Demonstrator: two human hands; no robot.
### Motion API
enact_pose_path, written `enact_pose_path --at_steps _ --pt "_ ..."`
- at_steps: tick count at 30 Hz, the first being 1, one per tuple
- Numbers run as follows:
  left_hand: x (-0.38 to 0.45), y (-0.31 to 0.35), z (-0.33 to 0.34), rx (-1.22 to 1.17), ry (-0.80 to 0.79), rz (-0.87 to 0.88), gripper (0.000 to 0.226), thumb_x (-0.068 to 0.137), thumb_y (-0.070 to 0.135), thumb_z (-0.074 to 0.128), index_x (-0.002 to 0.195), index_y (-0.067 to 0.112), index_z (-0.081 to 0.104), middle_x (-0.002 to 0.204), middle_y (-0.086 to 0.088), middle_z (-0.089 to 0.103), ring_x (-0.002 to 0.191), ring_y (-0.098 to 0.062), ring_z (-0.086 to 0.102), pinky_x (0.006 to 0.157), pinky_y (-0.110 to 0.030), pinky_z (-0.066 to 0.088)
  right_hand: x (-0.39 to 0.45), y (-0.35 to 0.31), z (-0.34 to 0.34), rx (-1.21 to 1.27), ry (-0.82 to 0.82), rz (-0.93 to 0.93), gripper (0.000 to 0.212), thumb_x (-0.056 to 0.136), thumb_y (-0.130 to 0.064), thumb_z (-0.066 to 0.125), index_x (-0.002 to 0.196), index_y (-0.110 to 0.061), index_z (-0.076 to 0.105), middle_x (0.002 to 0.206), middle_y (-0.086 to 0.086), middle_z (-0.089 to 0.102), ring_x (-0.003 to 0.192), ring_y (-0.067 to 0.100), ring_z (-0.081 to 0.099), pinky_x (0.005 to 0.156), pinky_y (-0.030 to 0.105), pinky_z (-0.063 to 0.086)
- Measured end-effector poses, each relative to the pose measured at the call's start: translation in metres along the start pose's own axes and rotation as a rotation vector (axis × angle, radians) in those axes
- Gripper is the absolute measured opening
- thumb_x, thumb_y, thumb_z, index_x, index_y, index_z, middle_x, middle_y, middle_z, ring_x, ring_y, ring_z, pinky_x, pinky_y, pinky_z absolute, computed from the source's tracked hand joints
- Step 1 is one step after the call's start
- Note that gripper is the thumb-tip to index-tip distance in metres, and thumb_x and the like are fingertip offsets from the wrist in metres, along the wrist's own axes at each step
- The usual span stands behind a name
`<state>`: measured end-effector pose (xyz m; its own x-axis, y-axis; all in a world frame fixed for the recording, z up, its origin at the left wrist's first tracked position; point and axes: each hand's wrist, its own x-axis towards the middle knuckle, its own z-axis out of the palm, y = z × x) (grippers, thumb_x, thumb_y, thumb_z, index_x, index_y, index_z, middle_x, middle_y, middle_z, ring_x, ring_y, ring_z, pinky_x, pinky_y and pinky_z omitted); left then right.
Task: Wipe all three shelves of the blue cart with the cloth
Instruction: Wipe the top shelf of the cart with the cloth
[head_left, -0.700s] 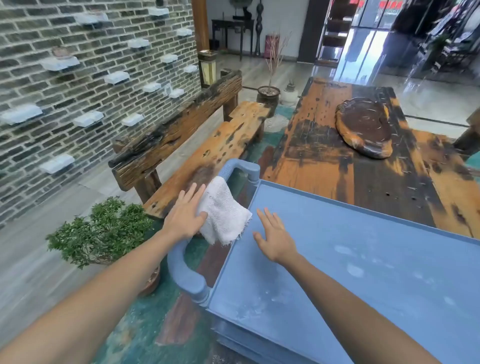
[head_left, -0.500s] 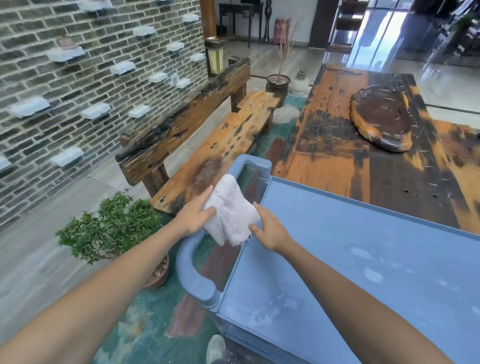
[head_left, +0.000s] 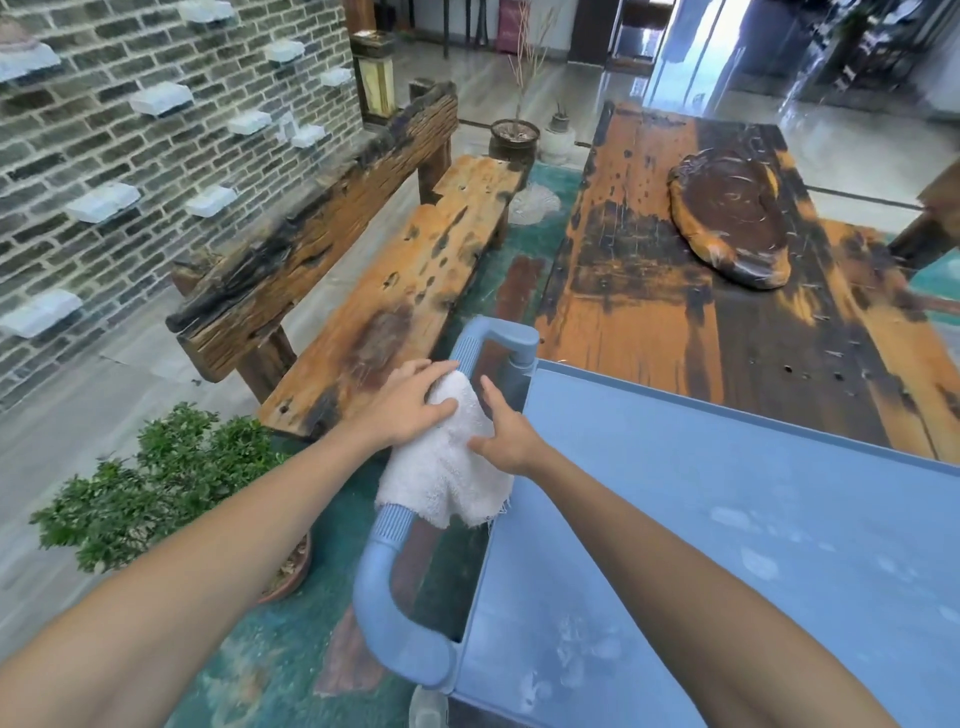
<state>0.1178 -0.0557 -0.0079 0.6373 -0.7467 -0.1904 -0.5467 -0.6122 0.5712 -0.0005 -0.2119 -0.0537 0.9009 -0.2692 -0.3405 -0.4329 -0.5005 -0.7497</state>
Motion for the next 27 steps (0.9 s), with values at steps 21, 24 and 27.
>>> enact_pose_path --at_steps 21,24,27 --pt "0.013 0.026 -0.042 0.153 -0.132 0.342 0.032 0.085 0.049 0.072 0.107 0.033 0.054 0.09 0.005 0.052 0.086 -0.007 0.046 0.071 -0.032 0.04 -0.079 -0.01 -0.092 0.034 0.193 -0.28 0.015 0.096 -0.04 0.067 0.103 -0.032 0.077 0.106 -0.017 0.075 0.103 0.004 0.067 0.093 0.033 0.051" --pt "0.005 0.041 -0.045 0.171 -0.143 0.366 0.032 0.089 0.052 0.066 0.092 0.021 0.067 0.075 0.003 0.057 0.065 -0.003 0.045 0.062 -0.028 0.033 -0.099 -0.012 -0.099 0.042 0.239 -0.318 0.01 0.095 -0.04 0.069 0.1 -0.036 0.078 0.104 -0.02 0.075 0.101 0.0 0.068 0.088 0.03 0.054" --pt "-0.006 0.059 -0.049 0.114 -0.124 0.363 0.05 0.085 0.059 0.063 0.076 0.01 0.067 0.063 -0.006 0.054 0.051 -0.008 0.039 0.053 -0.024 0.031 -0.123 -0.014 -0.114 0.038 0.331 -0.351 0.012 0.095 -0.04 0.071 0.101 -0.034 0.079 0.1 -0.022 0.076 0.096 -0.004 0.068 0.078 0.023 0.054"
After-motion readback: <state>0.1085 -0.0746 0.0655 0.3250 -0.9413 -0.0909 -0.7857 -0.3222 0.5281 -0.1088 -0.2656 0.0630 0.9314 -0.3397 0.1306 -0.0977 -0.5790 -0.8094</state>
